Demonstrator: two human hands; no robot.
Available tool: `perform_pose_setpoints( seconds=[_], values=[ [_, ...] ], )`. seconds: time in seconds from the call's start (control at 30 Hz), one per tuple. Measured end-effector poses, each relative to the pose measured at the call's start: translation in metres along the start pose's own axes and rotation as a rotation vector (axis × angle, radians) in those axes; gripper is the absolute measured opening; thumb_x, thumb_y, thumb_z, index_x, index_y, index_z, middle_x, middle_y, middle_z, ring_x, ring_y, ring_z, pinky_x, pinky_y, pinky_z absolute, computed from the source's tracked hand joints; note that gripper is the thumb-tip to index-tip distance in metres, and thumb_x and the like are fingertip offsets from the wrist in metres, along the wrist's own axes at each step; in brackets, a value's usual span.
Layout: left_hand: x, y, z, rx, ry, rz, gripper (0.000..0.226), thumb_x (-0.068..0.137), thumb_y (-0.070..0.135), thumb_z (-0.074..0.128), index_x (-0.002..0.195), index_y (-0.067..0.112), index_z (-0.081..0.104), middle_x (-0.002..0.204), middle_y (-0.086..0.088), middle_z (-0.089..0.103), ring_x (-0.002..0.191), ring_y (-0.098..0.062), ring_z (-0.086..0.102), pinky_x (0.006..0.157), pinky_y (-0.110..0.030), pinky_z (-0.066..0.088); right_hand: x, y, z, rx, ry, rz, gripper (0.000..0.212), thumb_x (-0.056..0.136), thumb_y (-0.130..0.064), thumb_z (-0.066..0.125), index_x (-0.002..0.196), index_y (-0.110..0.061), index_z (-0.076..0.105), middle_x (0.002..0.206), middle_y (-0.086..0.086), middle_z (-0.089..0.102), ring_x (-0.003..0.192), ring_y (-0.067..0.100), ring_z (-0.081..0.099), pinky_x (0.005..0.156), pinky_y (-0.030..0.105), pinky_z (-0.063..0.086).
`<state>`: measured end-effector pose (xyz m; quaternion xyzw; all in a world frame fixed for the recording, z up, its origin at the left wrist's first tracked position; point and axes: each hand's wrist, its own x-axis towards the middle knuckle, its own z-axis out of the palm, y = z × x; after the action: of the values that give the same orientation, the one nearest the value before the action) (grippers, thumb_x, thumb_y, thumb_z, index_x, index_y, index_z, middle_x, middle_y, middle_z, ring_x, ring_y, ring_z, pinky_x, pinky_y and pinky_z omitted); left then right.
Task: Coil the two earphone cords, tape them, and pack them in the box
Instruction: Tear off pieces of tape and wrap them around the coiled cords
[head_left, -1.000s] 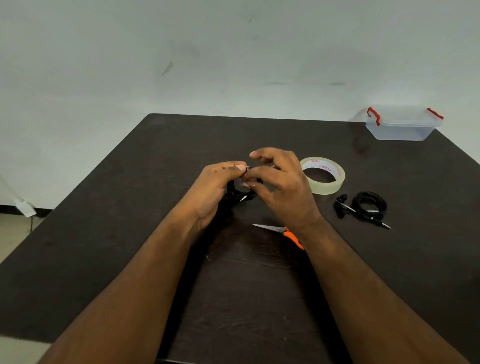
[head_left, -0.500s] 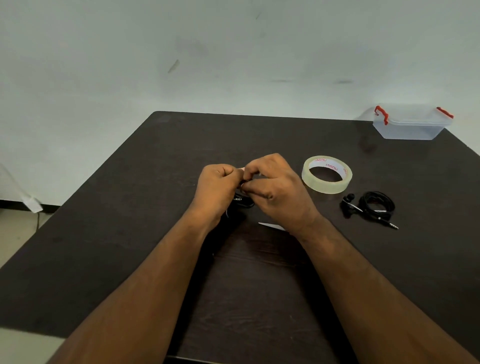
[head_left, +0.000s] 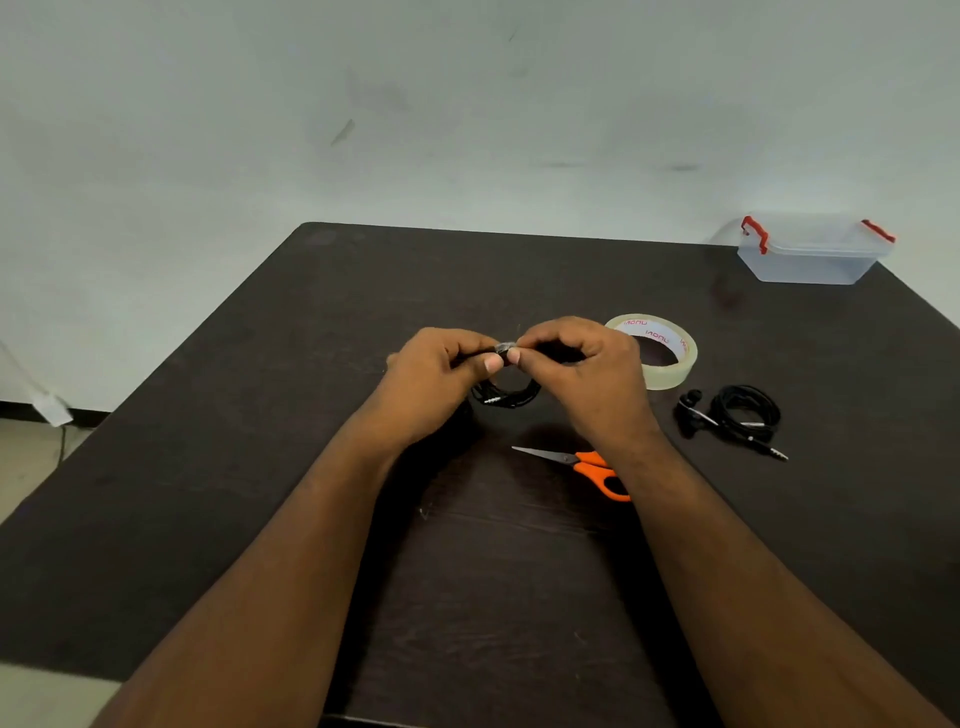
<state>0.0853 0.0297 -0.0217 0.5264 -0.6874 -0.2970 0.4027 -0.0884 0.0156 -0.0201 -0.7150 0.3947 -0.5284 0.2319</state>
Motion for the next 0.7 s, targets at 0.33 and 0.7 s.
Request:
perform_pose_setpoints(
  seconds=[0.33,0.7],
  values=[
    [-0.005,0.007,-0.001,0.523,0.205,0.333,0.026,0.085,0.014,0.067,0.092,0.039,0.07,0.069,0.033,0.048,0.09,-0.005,0.048,0.076,-0.032,0.017,0.007,-0.005,-0.014,0.644,-0.238,0.585,0.017,0.058,-0.004,0.078,0.069,-0.009,0.066,0.073,0.012,0.063,0.07,0.02,0.062,0.072,0.035,0.051],
    [-0.005,0.006,-0.003,0.521,0.304,0.51,0.018,0.084,0.021,0.066,0.092,0.037,0.071,0.085,0.031,0.062,0.103,-0.008,0.051,0.087,-0.036,0.019,0.008,-0.012,-0.022,0.522,-0.38,0.655,0.017,0.06,-0.016,0.077,0.072,-0.012,0.067,0.079,0.012,0.067,0.052,0.007,0.043,0.043,0.019,0.025]
  ],
)
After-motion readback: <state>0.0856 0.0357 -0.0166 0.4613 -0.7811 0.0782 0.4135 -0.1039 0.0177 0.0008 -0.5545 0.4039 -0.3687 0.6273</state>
